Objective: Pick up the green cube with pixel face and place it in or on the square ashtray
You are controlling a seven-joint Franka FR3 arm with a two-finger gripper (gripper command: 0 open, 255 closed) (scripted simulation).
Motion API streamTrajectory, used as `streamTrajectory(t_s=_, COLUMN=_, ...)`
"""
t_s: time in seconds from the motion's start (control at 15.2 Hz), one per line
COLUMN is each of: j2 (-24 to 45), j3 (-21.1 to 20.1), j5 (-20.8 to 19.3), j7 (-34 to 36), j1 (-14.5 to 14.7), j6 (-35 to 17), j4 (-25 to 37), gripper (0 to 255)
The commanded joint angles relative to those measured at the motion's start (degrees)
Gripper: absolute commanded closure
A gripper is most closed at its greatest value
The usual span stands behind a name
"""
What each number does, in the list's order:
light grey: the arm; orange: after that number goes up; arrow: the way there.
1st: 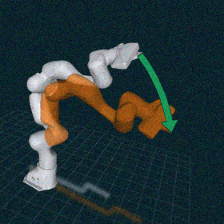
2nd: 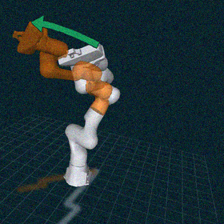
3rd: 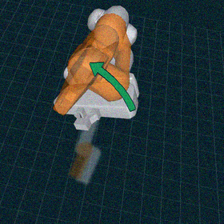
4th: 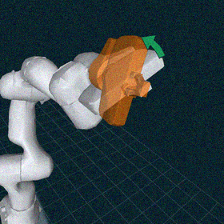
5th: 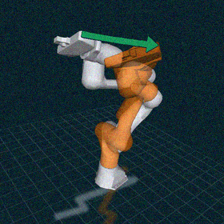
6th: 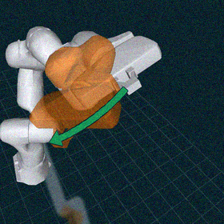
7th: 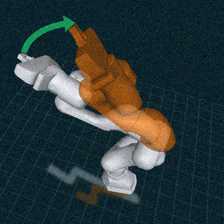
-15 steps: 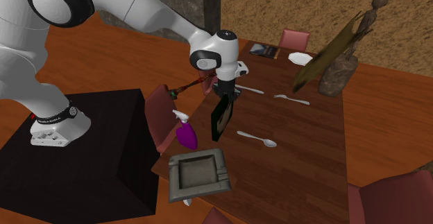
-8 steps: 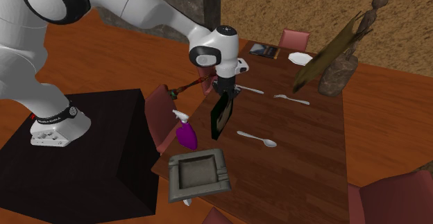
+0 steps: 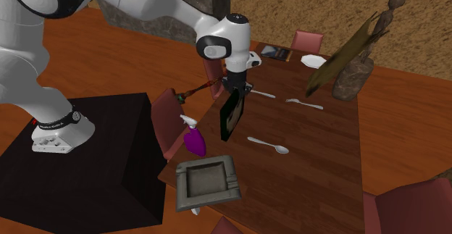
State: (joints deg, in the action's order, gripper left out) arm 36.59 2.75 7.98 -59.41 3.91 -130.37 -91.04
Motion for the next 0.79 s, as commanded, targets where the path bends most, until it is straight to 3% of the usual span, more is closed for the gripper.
streamTrajectory(t_s=0.0, j2=-1.0, j3=0.1, j5=-0.1, j7=0.3, j1=0.1, j6=1.2, j4=0.3, gripper=255)
streamTrajectory(t_s=0.73, j2=-4.9, j3=0.4, j5=-0.7, j7=1.0, j1=0.2, j6=7.1, j4=2.3, gripper=255)
